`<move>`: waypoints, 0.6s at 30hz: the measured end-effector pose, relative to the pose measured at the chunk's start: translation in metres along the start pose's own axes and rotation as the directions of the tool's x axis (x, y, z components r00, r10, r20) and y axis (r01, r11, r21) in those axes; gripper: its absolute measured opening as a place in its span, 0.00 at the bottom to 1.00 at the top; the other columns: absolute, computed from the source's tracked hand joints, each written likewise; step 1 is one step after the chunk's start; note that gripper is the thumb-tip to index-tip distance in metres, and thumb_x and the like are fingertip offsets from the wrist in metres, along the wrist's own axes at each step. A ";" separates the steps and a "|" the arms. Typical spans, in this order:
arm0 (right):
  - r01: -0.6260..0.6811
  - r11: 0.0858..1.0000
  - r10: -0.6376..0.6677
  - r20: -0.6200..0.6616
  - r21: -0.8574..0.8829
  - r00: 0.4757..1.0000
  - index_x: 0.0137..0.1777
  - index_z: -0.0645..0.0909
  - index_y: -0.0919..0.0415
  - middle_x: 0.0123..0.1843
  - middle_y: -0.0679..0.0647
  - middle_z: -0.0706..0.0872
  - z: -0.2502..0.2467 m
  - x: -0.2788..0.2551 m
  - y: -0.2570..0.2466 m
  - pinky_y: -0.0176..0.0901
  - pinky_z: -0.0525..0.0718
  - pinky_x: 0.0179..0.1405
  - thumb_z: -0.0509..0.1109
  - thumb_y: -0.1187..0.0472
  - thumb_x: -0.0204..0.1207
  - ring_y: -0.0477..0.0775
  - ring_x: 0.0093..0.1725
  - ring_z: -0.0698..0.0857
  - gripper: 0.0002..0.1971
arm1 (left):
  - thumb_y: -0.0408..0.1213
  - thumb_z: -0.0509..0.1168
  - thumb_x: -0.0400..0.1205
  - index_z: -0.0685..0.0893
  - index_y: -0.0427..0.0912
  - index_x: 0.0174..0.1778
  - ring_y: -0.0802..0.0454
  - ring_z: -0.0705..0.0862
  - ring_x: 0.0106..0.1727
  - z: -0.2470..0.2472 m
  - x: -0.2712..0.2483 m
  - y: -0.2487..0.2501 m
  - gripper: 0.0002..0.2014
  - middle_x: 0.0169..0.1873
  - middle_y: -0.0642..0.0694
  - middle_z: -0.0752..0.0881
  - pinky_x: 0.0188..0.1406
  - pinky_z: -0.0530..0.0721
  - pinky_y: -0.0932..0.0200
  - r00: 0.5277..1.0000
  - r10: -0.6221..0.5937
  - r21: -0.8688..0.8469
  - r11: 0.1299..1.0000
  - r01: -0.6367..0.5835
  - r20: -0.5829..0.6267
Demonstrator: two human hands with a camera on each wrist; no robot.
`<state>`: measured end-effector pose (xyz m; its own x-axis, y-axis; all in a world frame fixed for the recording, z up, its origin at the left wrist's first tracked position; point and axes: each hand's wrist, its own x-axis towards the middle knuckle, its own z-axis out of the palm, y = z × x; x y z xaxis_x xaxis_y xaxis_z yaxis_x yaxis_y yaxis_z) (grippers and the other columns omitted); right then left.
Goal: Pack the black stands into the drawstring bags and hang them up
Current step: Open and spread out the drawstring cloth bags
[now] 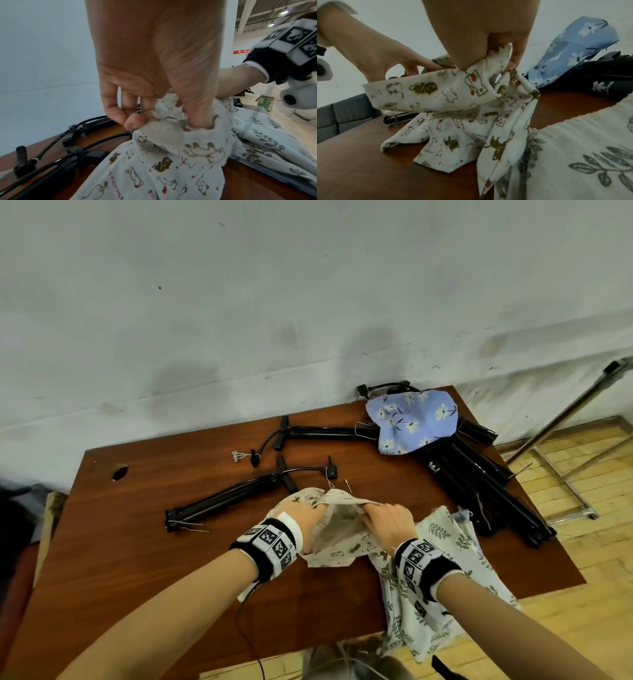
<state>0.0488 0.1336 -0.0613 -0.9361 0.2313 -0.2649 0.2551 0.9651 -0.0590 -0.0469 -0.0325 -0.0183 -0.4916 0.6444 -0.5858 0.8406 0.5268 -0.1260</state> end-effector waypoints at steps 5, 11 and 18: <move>0.087 0.995 -0.086 0.023 -0.055 0.996 0.67 0.72 0.55 0.58 0.52 0.87 -0.004 -0.006 0.008 0.47 0.76 0.53 0.56 0.56 0.84 0.57 0.55 0.86 0.14 | 0.51 0.68 0.76 0.56 0.47 0.79 0.40 0.83 0.59 -0.009 -0.003 -0.008 0.39 0.62 0.45 0.82 0.54 0.79 0.48 1.000 -0.003 -0.002 1.000 0.003 0.022; 0.180 0.984 -0.180 -0.041 0.006 0.983 0.69 0.69 0.53 0.54 0.49 0.86 -0.029 -0.022 0.024 0.45 0.77 0.55 0.55 0.54 0.84 0.54 0.50 0.85 0.16 | 0.46 0.69 0.75 0.52 0.49 0.82 0.41 0.82 0.60 -0.036 -0.012 -0.010 0.43 0.65 0.45 0.79 0.54 0.81 0.50 0.997 0.049 -0.051 0.998 -0.046 0.051; 0.368 0.929 -0.356 -0.331 -0.026 0.874 0.42 0.85 0.54 0.43 0.46 0.83 -0.091 -0.050 0.067 0.42 0.81 0.40 0.44 0.41 0.86 0.50 0.41 0.83 0.30 | 0.55 0.69 0.76 0.54 0.57 0.82 0.44 0.84 0.53 -0.100 -0.024 -0.030 0.42 0.56 0.44 0.85 0.44 0.82 0.54 0.970 0.239 -0.108 0.964 -0.241 -0.036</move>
<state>0.0909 0.1973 0.0354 -0.9891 -0.1003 0.1082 -0.1139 0.9853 -0.1274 -0.0827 -0.0084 0.0791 -0.2846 0.7707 -0.5701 0.9046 0.4127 0.1063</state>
